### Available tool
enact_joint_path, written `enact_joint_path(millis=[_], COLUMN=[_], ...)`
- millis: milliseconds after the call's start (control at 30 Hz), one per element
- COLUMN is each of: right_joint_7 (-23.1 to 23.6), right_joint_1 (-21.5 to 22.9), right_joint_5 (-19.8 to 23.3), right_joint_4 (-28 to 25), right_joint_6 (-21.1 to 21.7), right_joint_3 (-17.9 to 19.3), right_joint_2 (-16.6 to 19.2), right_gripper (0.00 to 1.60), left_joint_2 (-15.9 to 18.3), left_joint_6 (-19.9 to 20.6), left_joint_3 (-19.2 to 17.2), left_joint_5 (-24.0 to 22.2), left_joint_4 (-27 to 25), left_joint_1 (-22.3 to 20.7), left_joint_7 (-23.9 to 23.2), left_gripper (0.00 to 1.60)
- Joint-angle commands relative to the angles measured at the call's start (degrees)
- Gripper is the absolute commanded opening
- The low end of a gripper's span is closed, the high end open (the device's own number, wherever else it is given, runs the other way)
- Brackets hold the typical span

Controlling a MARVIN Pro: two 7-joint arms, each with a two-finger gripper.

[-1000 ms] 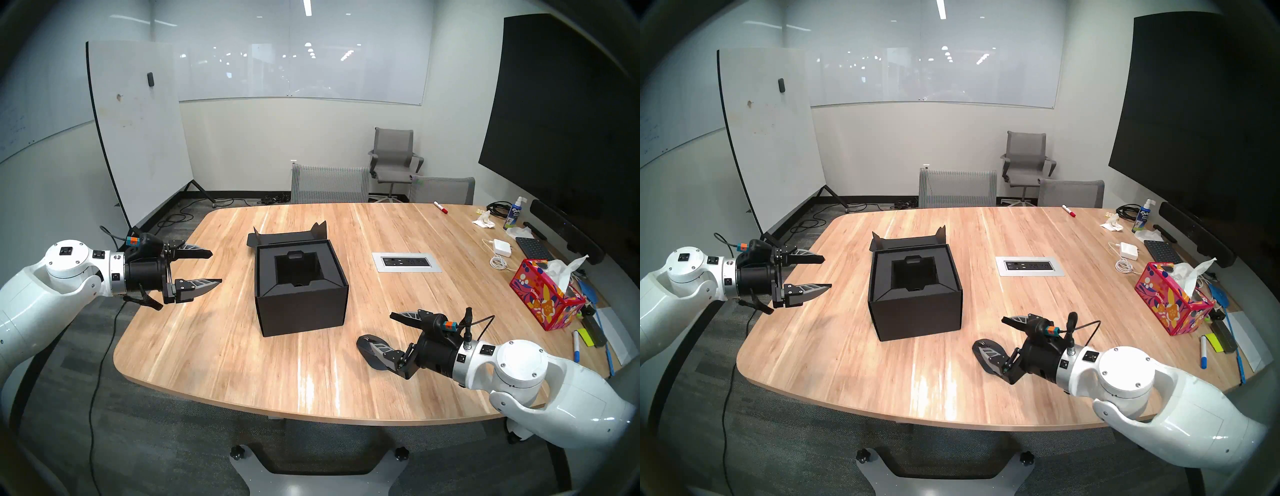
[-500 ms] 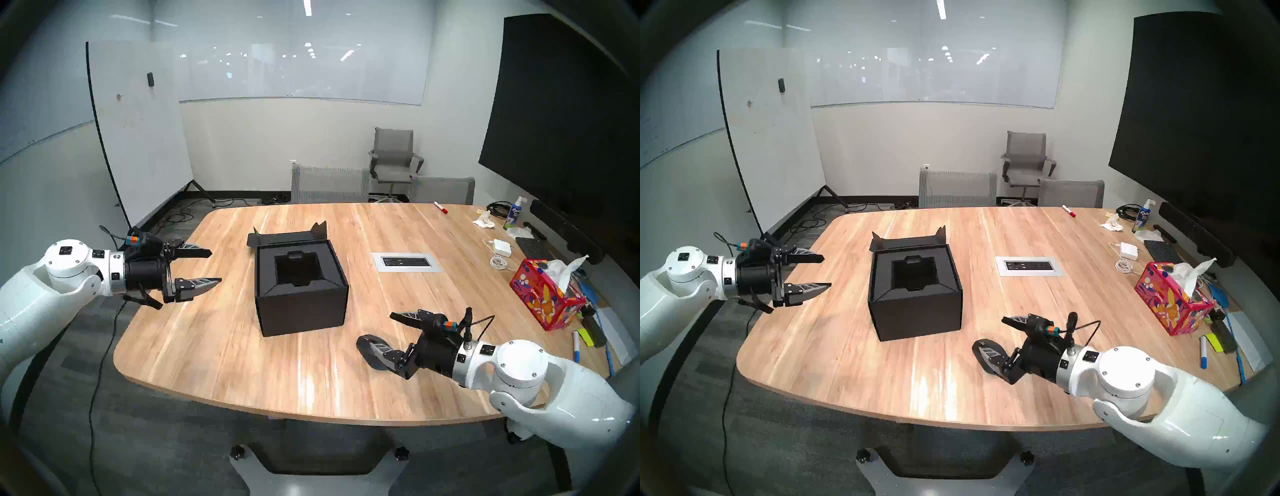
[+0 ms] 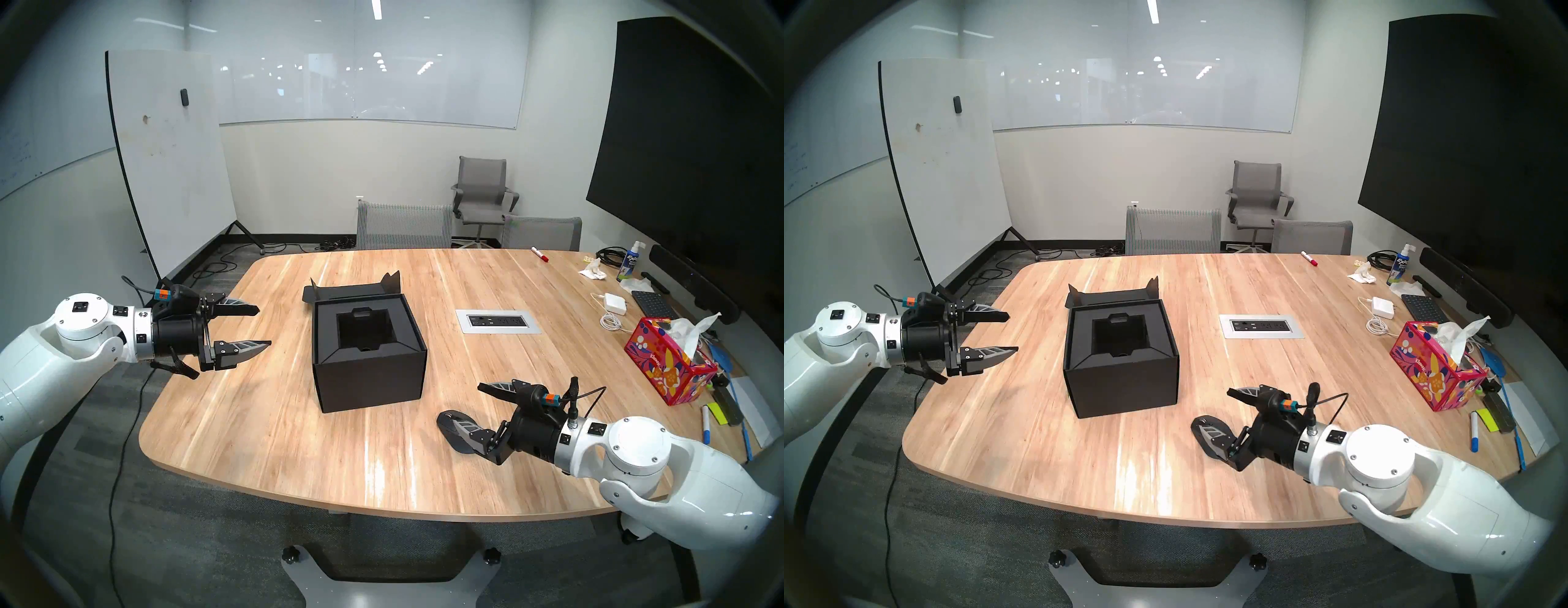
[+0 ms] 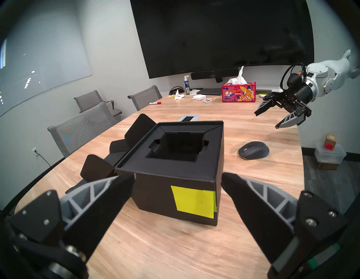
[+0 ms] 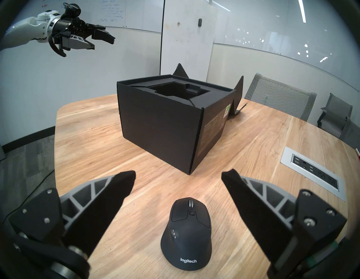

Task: Open the box and place the mouse inside

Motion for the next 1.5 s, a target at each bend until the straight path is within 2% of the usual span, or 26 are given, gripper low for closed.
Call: enact_joint_path(millis=[0, 333, 567, 967, 1467], right_joint_7=[0.2, 1.2, 4.3, 7.7, 7.7], right_joint_1=[0.2, -0.9, 0.2, 2.5, 1.7], right_joint_5=[0.3, 2.2, 4.3, 5.2, 5.5], right_joint_4=[-0.7, 0.4, 3.1, 7.1, 7.7], right_joint_6=[-0.5, -2.1, -1.7, -1.2, -1.1], right_joint_3=[0.5, 1.7, 0.2, -1.6, -1.8], right_joint_2=[0.1, 0.7, -1.0, -2.6, -3.0], right_gripper=[1.60, 1.60, 1.60, 1.60, 1.60], left_joint_2=[0.2, 0.2, 0.2, 0.3, 0.3], left_joint_6=[-0.2, -0.2, -0.2, -0.2, -0.2], left_joint_3=[-0.7, -0.6, -0.6, -0.6, -0.5], left_joint_5=[-0.3, -0.3, -0.3, -0.4, -0.4], left_joint_4=[-0.2, -0.3, -0.3, -0.3, -0.3], left_joint_1=[-0.6, -0.6, -0.6, -0.6, -0.6], left_joint_7=[-0.1, -0.1, 0.0, 0.0, 0.0], left_gripper=[1.60, 1.60, 1.60, 1.60, 1.60])
